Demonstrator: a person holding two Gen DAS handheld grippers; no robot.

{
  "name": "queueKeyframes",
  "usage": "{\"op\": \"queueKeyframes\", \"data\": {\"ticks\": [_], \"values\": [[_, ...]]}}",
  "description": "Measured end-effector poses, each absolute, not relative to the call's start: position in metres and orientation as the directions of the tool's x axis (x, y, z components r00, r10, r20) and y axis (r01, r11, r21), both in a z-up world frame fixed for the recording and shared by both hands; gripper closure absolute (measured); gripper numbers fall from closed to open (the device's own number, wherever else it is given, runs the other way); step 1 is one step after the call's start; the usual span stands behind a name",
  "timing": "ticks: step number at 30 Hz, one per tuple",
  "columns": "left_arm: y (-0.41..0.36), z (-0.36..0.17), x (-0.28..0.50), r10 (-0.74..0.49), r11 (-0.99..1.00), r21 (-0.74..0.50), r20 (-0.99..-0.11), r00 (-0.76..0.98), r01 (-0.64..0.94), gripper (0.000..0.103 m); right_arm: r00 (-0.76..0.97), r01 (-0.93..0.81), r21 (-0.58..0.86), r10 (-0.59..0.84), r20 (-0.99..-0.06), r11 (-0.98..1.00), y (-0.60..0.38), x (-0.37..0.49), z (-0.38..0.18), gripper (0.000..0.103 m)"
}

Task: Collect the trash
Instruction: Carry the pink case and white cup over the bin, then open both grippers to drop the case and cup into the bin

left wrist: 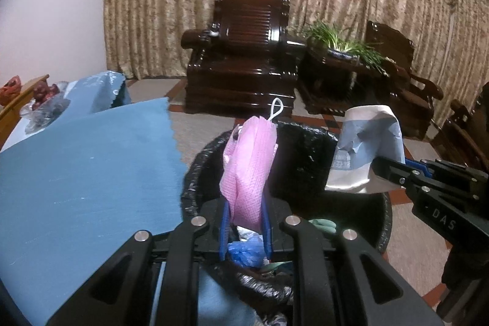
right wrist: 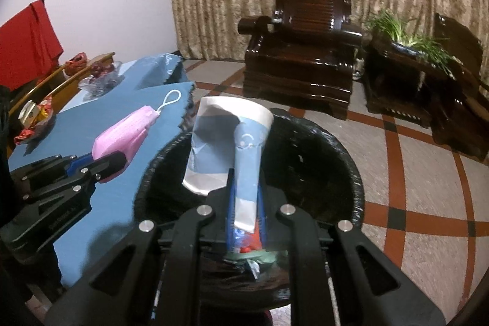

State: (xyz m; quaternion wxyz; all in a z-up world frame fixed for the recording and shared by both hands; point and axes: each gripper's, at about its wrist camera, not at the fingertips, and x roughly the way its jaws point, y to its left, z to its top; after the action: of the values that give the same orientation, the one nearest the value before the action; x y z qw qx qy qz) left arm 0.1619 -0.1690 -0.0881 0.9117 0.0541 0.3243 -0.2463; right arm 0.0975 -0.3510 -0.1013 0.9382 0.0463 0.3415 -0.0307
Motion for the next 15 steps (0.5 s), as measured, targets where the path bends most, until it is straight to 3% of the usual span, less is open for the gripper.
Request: {"op": "queueKeyframes", "data": {"ticks": [15], "values": [[-0.199,-0.118,0.190,-0.423,0.857,-0.065,-0.655,0.626,0.512,0.086,0.721,0.142,0.063,-0.060,-0.690,0.988,-0.386,0.111,-0.136,0.092]]}}
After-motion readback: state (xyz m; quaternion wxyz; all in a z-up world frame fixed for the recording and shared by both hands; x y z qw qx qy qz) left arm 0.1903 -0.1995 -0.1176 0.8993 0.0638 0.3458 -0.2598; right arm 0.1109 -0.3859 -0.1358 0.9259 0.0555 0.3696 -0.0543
